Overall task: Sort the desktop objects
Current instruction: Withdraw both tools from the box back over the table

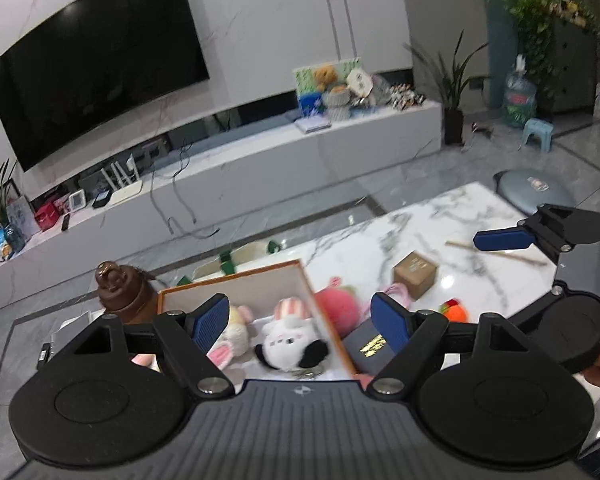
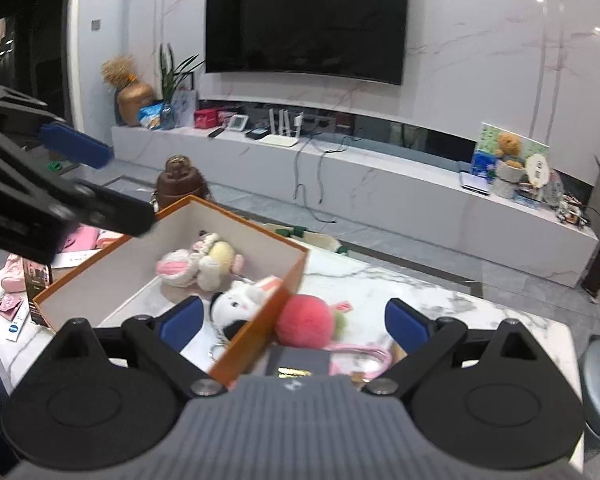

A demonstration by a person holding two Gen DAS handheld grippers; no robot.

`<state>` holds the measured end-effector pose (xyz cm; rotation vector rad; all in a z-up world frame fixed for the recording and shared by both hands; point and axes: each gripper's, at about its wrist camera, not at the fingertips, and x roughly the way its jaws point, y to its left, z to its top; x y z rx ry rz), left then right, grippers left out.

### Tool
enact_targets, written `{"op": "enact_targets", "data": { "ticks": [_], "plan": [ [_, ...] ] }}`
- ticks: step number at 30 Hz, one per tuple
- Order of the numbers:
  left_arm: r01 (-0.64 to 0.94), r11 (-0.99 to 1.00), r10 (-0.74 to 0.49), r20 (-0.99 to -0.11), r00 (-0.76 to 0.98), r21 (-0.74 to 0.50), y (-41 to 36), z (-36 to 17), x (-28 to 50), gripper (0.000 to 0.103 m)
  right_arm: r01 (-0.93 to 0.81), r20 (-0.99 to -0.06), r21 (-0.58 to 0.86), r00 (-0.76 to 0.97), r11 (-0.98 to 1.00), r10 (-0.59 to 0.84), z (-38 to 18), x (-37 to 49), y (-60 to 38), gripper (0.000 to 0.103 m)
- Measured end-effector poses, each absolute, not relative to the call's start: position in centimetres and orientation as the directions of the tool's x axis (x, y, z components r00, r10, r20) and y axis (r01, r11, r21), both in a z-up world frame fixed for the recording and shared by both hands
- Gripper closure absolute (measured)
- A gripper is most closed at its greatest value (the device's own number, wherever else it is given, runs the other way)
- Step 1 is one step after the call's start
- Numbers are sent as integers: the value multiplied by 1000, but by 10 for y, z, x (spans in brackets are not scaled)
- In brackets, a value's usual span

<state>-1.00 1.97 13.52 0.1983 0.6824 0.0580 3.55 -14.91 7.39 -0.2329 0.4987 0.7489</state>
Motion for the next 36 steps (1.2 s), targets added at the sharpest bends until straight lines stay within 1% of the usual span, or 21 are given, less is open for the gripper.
{"op": "enact_targets", "data": {
  "ticks": [2,7,14,21,25,28,32,36],
  "plan": [
    [21,981,104,-613,783,193,9,135,-19,11,-684,-499,-7,635,730,589,74,34,-167,6],
    [73,968,87,-593,800,241,-23,128,-33,11,-632,-467,47,671,774,576,73,36,-213,6],
    [107,975,29,-590,807,194,-46,101,-46,11,-547,-464,102,713,831,526,61,38,-263,6],
    [181,943,22,-597,802,278,-74,38,-69,11,-508,-476,118,725,853,498,53,48,-279,6],
    [212,933,14,-619,785,290,-85,-9,-77,11,-516,-484,115,718,849,501,49,53,-271,6],
    [201,929,47,-637,769,311,-88,-41,-84,11,-522,-504,98,708,847,495,43,59,-263,6],
    [138,954,71,-650,757,265,-78,-70,-90,11,-528,-527,79,698,845,486,36,64,-254,6],
    [100,978,50,-673,738,183,-64,-90,-86,11,-537,-541,62,691,842,480,33,69,-243,6]
  ]
}}
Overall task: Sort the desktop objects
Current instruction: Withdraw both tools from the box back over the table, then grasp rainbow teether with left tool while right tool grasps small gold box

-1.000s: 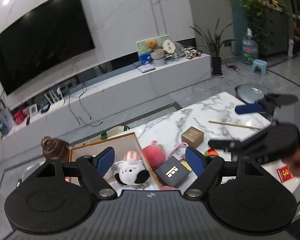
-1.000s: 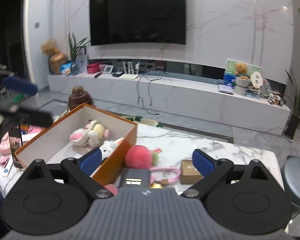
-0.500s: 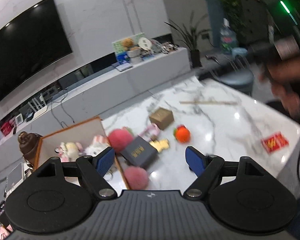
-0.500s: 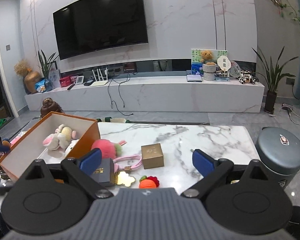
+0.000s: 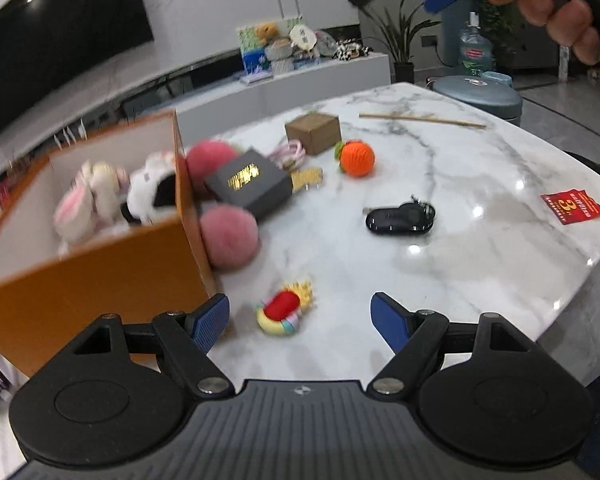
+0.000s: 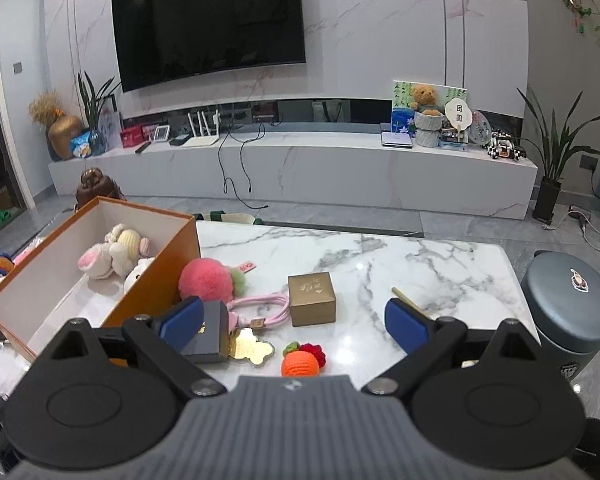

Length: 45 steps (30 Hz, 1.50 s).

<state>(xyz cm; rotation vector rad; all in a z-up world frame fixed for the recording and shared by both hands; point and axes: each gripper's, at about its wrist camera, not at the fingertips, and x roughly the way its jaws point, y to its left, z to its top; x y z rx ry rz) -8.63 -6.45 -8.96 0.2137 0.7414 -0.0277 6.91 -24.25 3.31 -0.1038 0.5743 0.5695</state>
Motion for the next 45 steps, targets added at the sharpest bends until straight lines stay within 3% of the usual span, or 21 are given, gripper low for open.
{"op": "enact_targets", "data": {
  "ticks": [11,19,32,35,41,44,45],
  "plan": [
    [-56,994,107,-690,716,96,-53,-124,-54,11,-530,-579,31,682,847,448,14,112,-216,6],
    [-116,992,110,-708,697,40,-45,-134,-41,11,-491,-669,23,640,871,378,-30,168,-188,6],
    [-160,987,115,-705,699,3,-47,-136,-31,6,-462,-710,33,613,886,346,-78,214,-134,6],
    [-169,986,121,-706,698,2,-47,-136,-28,6,-452,-727,24,604,892,326,-89,224,-127,8],
    [-186,983,133,-707,695,2,-48,-136,-27,6,-441,-757,0,586,897,288,-109,238,-120,21],
    [-192,981,139,-705,695,4,-48,-135,-27,14,-430,-775,-6,573,903,267,-118,245,-120,29],
    [-193,981,140,-703,697,4,-48,-134,-27,24,-428,-780,-3,567,904,266,-121,247,-121,29]
  ]
}}
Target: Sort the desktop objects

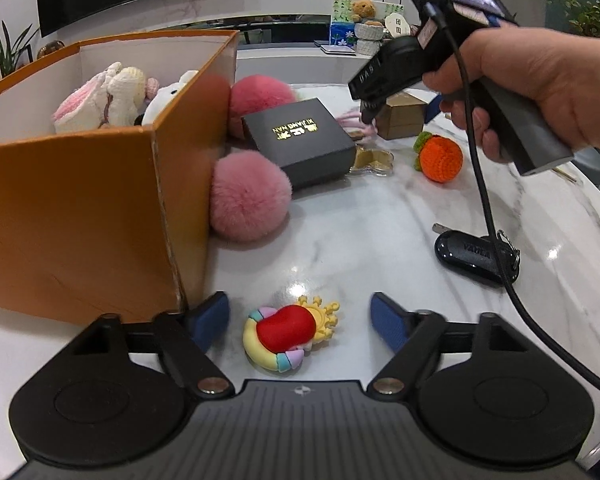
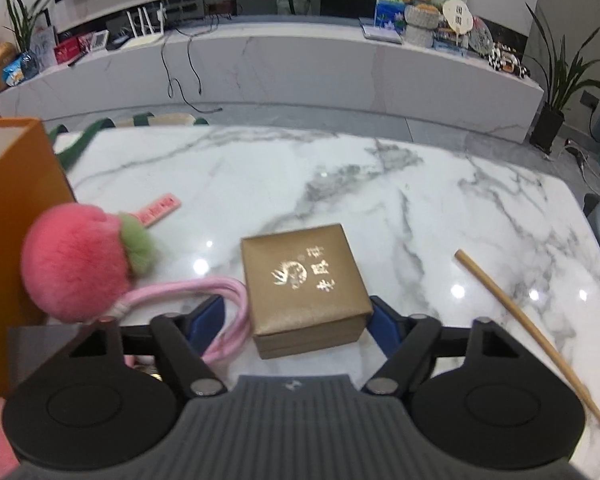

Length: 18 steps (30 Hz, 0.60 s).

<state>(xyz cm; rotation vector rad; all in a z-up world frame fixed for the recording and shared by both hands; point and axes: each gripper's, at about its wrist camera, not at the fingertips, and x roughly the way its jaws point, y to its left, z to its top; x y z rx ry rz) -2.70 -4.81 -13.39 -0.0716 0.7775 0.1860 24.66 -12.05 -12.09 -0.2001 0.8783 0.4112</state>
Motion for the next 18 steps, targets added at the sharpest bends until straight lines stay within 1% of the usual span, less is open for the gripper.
{"op": "enact_targets", "data": {
  "ticks": [1,2,3,5,6,10,18],
  "plan": [
    [-192,981,140,-702,699,4,-48,-133,-27,37,-426,-782,1,563,905,267,-122,248,-121,32],
    [-192,981,140,-701,699,5,-47,-132,-26,42,-424,-783,6,561,906,268,-123,249,-122,34],
    [-191,982,139,-703,697,6,-47,-131,-26,48,-421,-782,16,560,907,274,-123,249,-123,35],
    [-186,983,133,-707,694,3,-47,-131,-25,48,-416,-784,31,554,909,280,-121,249,-125,37],
    [-184,983,130,-707,696,0,-46,-131,-25,51,-414,-786,35,551,910,281,-121,248,-126,37],
    [-175,985,122,-708,696,-2,-46,-130,-26,54,-414,-791,37,545,909,280,-116,245,-128,38],
    [-157,988,111,-707,698,0,-50,-125,-32,56,-430,-768,28,568,903,295,-93,228,-139,38]
  ]
}}
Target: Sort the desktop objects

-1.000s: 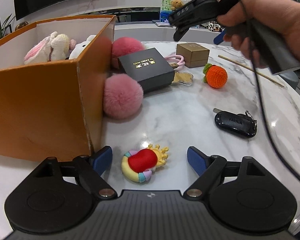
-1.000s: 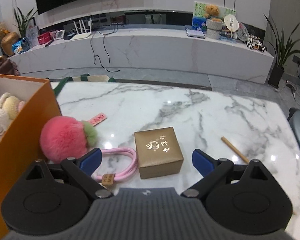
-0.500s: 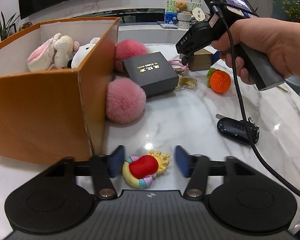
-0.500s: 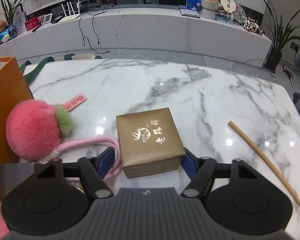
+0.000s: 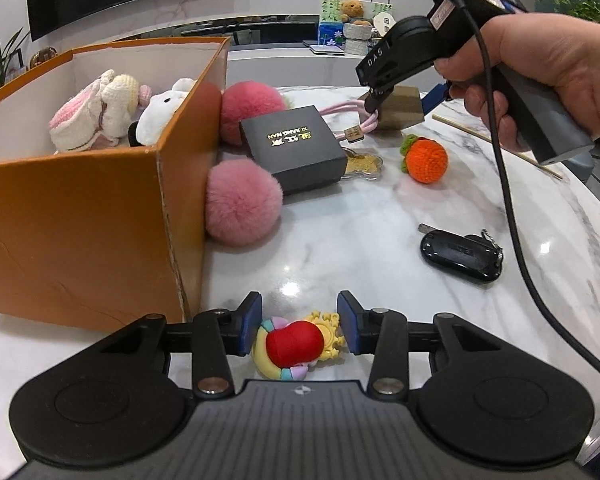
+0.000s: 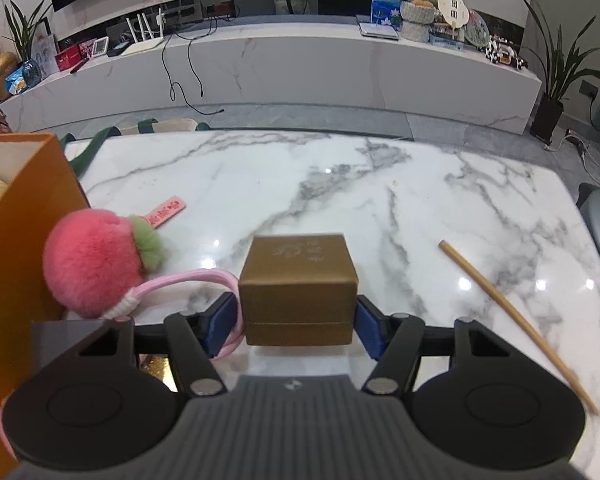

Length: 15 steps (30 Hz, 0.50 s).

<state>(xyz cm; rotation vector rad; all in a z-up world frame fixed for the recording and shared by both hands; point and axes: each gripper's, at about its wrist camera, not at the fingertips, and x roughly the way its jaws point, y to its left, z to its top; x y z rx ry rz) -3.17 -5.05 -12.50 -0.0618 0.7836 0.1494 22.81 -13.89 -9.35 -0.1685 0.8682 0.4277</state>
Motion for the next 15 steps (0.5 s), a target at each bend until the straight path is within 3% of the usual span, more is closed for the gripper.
{"op": "enact_targets", "data": {
  "ticks": [15],
  "plan": [
    [-133,991,116,-686,718,28,-61,-115,-43,57,-453,-735,4,603,892,310,-62,196,-161,38]
  ]
}}
